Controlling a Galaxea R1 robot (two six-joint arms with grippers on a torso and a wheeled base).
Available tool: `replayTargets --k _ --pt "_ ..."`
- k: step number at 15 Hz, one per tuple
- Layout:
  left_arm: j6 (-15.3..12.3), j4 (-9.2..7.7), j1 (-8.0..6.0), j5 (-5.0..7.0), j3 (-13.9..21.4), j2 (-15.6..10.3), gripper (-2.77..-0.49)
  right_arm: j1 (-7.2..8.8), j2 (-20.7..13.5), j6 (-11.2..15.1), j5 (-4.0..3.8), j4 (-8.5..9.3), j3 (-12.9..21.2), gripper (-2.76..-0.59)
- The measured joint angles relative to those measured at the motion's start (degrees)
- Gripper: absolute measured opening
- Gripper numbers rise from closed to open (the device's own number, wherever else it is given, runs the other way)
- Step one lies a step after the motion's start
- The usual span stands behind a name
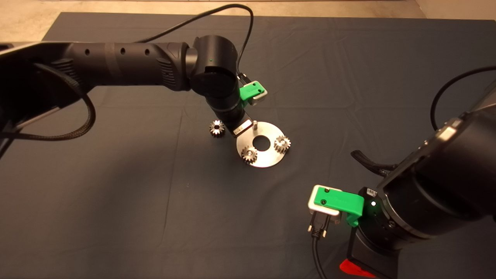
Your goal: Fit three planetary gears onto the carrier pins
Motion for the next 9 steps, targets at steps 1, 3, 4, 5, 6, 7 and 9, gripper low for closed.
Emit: replayTargets --k 1,3,4,5,6,7,9 --pt "0.14 0.0 0.0 0.02 0.0 -0.06 -2.11 0.0 0.02 0.01 0.0 0.0 -0.02 -1.36" --pt "1.22 0.0 0.02 0.13 -0.77 -0.33 -2.11 0.0 0.02 0.0 -0.02 0.0 -0.02 -1.36" --pt "1.67 0.02 0.0 0.73 -1.43 -0.35 -2.11 -0.02 0.02 0.0 0.0 0.0 0.0 -1.36" --pt "1.83 0.01 0.02 0.98 -1.78 -0.48 -2.11 0.0 0.02 0.0 0.0 0.0 -0.02 -1.36" --pt "1.97 0.02 0.02 1.0 -1.95 -0.68 -2.11 -0.01 0.02 0.01 0.0 0.0 -0.02 -1.36" --pt "2.62 0.02 0.04 1.02 -2.01 -0.99 -2.11 -0.01 0.06 0.0 0.0 0.0 0.0 -1.36" --pt "3.59 0.06 0.6 1.03 -2.82 -1.27 -2.11 0.0 0.17 0.01 0.05 0.0 0.0 -1.36"
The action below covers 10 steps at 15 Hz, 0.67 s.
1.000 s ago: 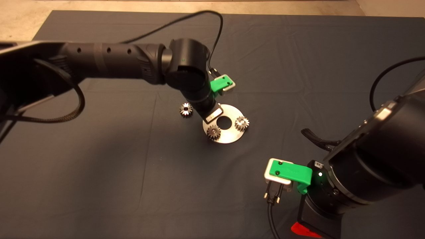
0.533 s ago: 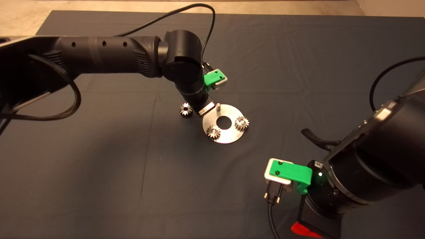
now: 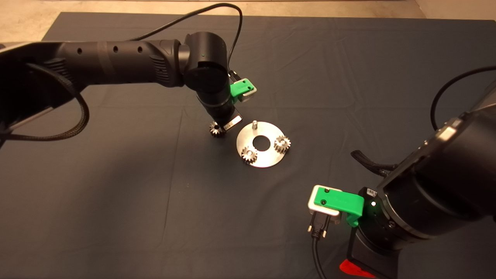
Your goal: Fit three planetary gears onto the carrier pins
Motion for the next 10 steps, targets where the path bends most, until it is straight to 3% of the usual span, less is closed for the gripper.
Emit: replayTargets --k 3,10 --pt "0.44 0.01 1.33 0.01 -0.73 -0.16 -2.11 -0.02 0.02 -0.01 -0.05 0.0 0.0 -1.36" --pt "0.55 0.1 1.33 -0.06 -2.47 -0.3 -1.98 -0.02 0.32 -0.01 -0.02 0.0 0.0 -1.36"
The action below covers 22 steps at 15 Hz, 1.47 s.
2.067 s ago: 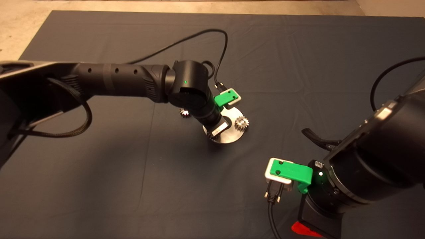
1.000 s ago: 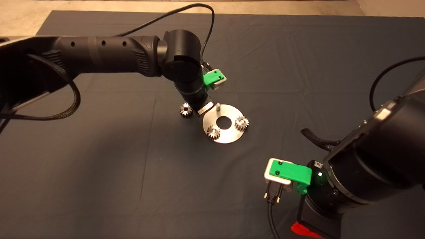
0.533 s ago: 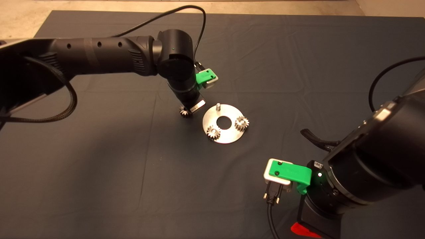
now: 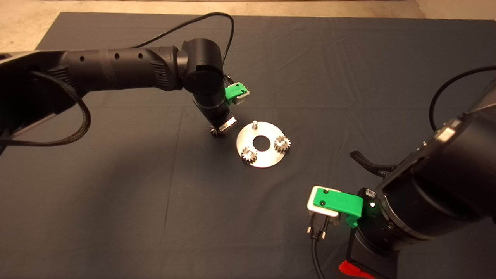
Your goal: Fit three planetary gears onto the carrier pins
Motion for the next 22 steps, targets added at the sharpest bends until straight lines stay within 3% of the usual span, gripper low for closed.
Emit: replayTargets --k 3,8,12,22 --pt "0.02 0.02 0.0 -0.01 0.0 -0.17 -1.84 0.01 0.01 0.0 0.0 0.0 0.0 -1.36" --pt "0.05 0.02 0.04 -0.01 -0.3 -0.35 -1.82 0.02 -0.01 0.0 0.0 0.0 0.0 -1.36" --pt "1.29 0.0 1.74 -0.21 -1.27 -0.35 -1.82 0.02 0.01 0.0 0.0 0.0 0.0 -1.36" --pt "1.29 0.0 1.74 -2.24 -2.0 -0.35 -1.82 0.02 0.01 0.0 0.0 0.0 0.0 -1.36"
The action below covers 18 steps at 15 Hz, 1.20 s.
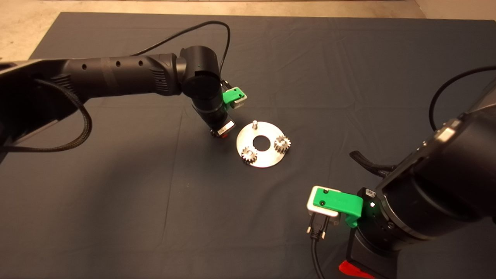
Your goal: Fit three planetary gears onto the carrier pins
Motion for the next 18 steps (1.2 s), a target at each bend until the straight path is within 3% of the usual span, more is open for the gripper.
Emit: replayTargets --k 7,18 --pt "0.24 0.07 0.5 -2.34 -0.63 -0.11 -1.82 0.0 0.33 0.0 0.02 0.0 0.0 -1.36" --pt "1.93 0.06 1.13 -2.37 -0.84 -0.66 -1.82 0.0 0.47 0.0 0.0 0.01 0.0 -1.36"
